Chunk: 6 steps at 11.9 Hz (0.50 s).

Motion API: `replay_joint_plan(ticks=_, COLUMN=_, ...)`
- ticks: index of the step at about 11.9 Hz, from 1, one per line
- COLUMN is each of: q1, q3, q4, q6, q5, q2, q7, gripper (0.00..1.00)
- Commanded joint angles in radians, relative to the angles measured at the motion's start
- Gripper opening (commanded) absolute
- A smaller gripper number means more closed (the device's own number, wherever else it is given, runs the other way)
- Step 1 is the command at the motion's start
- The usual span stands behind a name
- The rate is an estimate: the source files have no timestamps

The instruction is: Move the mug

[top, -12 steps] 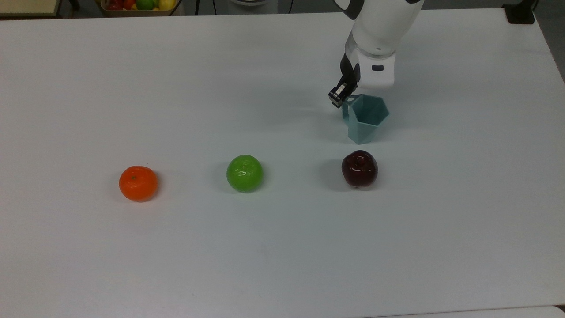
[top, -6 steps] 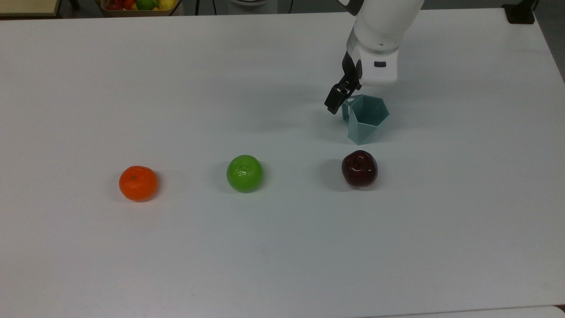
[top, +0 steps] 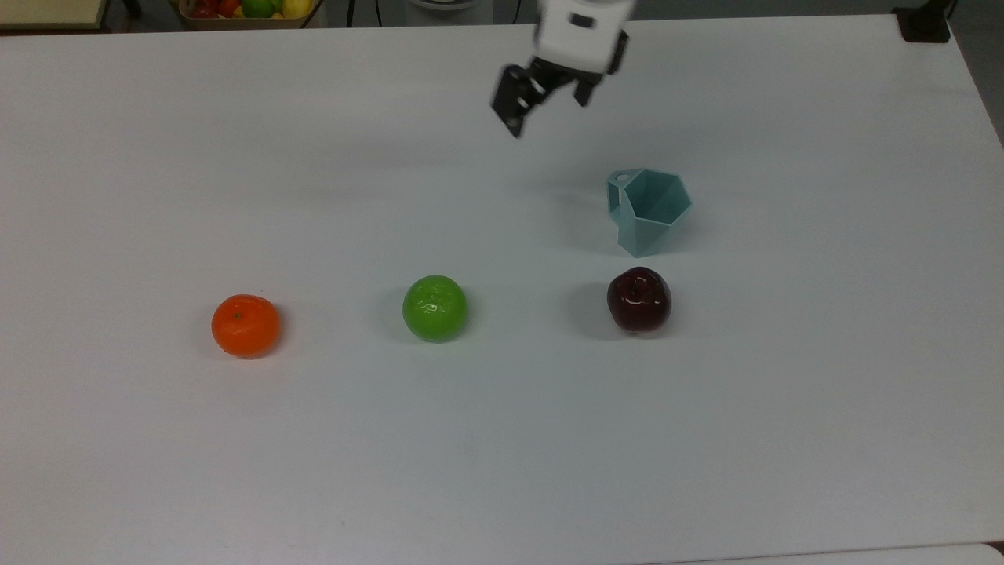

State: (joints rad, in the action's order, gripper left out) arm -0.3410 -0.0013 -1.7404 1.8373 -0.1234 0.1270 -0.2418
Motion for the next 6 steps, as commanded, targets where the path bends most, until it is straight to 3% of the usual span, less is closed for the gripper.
replay_joint_plan(ticks=1, q1=0.111, q3=-0.022, q4=-0.013, q6=-0.131, q5=0.019, q2=-0.098, q7=0.038, gripper=1.0)
replay_joint_plan(ticks=4, q1=0.134, q3=-0.166, q4=0.039, q6=-0.151, q5=0.04, q2=-0.119, q7=0.21, gripper=1.0)
replay_joint_plan(ticks=6, q1=0.181, q3=-0.197, q4=0.047, q6=-0.153, q5=0.041, q2=-0.119, q7=0.279, gripper=1.0)
